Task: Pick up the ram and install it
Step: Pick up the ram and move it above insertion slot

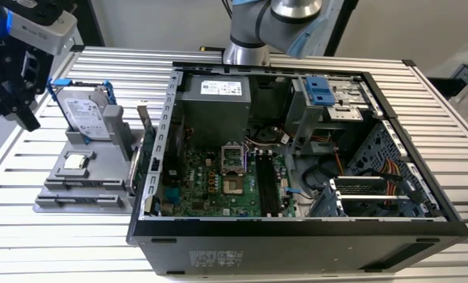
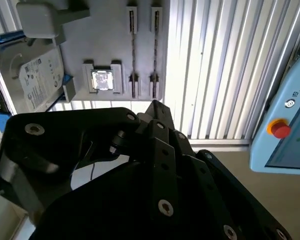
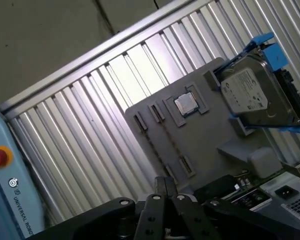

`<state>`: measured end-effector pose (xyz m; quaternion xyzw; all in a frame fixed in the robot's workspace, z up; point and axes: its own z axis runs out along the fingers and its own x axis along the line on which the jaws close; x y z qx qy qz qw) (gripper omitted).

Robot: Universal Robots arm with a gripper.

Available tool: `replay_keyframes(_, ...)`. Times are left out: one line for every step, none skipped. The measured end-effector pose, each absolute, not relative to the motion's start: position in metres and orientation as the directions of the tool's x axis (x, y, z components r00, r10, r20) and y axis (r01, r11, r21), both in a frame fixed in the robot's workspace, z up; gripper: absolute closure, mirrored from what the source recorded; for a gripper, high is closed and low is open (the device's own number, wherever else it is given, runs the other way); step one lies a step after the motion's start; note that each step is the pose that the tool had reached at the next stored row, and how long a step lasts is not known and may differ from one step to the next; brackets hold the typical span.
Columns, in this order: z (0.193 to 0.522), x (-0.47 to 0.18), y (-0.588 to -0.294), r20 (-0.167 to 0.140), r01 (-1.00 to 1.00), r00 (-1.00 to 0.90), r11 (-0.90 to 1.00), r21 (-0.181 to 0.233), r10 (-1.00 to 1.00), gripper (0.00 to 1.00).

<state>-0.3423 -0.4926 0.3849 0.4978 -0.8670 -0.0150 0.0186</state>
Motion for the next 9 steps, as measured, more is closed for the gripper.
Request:
replay_keyframes(0.3849,-0.3423,-0.4926,0.017,-0.869,-0.493,0.493,0.044,-0.87,1.0)
replay_keyframes(0.3849,-0.3423,-0.4926,0.017,-0.874,-0.484,0.484,0.044,-0.875,1.0)
replay_keyframes(0.3849,-0.3423,-0.4926,0.017,-0.877,-0.478,0.478,0.044,-0.878,1.0)
replay_keyframes(0.3849,-0.3423,-0.4926,0.017,-0.88,-0.472,0.472,0.044,-0.882,1.0)
replay_keyframes(0.3849,-0.3423,-0.4926,0.017,-0.884,-0.465,0.465,0.044,-0.885,1.0)
replay_keyframes(0.3849,-0.3423,-0.4926,0.017,-0.887,-0.459,0.459,0.044,-0.888,1.0)
replay_keyframes(0.3849,-0.3423,-0.4926,0.017,-0.892,-0.45,0.451,0.044,-0.893,1.0)
replay_keyframes(0.3849,-0.3423,-0.4926,0.017,-0.895,-0.443,0.443,0.044,-0.896,1.0)
replay_keyframes(0.3849,-0.3423,-0.4926,0.017,-0.9,-0.433,0.434,0.044,-0.901,1.0)
